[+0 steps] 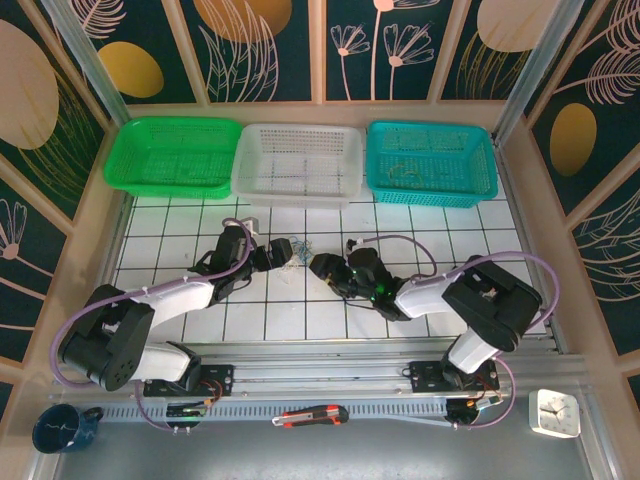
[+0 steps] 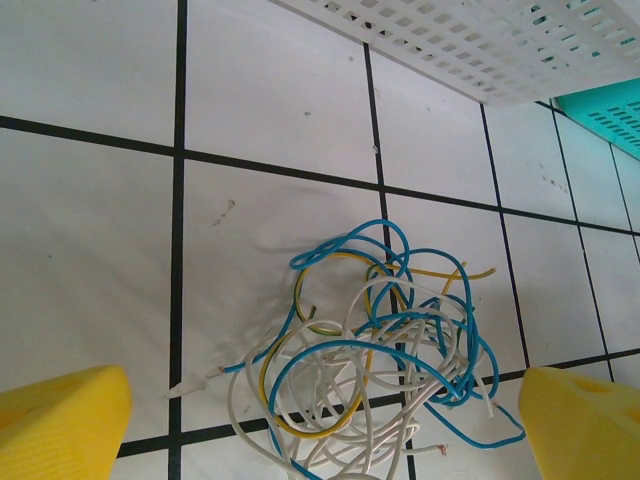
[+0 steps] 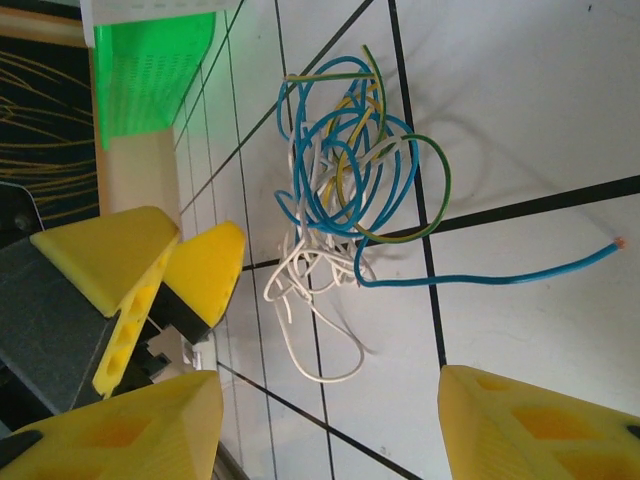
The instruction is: Untangle the cables
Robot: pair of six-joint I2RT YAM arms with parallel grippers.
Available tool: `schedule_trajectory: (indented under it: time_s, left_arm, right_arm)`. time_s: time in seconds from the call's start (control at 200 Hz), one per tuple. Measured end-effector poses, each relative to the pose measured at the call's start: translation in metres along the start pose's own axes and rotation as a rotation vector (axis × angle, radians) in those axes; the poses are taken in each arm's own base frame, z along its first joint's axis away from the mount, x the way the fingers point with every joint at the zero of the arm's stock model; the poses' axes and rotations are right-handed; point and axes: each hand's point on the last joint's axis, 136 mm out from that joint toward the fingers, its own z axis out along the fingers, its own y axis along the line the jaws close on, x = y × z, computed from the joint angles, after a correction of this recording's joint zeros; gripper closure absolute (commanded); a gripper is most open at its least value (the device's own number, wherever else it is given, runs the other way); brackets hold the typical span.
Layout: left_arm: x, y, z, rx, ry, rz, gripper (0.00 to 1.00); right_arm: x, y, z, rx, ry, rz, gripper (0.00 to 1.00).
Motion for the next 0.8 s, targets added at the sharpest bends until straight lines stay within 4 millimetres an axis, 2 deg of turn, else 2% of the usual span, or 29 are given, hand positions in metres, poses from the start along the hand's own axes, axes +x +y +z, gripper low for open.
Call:
schedule_trajectory:
  time_s: [0.55,0.801]
  left_arm:
    - [0.000,0.000,0.000,0.000,0.000,0.000,0.01]
    - [0.000,0.000,0.000,0.000,-0.001,0.000,0.01]
  right_arm:
    - [-0.011,-0.011,0.015,-0.032,-0.017,0.077,0.52]
    - [-0.023,-0.015,0.016,-0.034,-0.044,0.104,0.58]
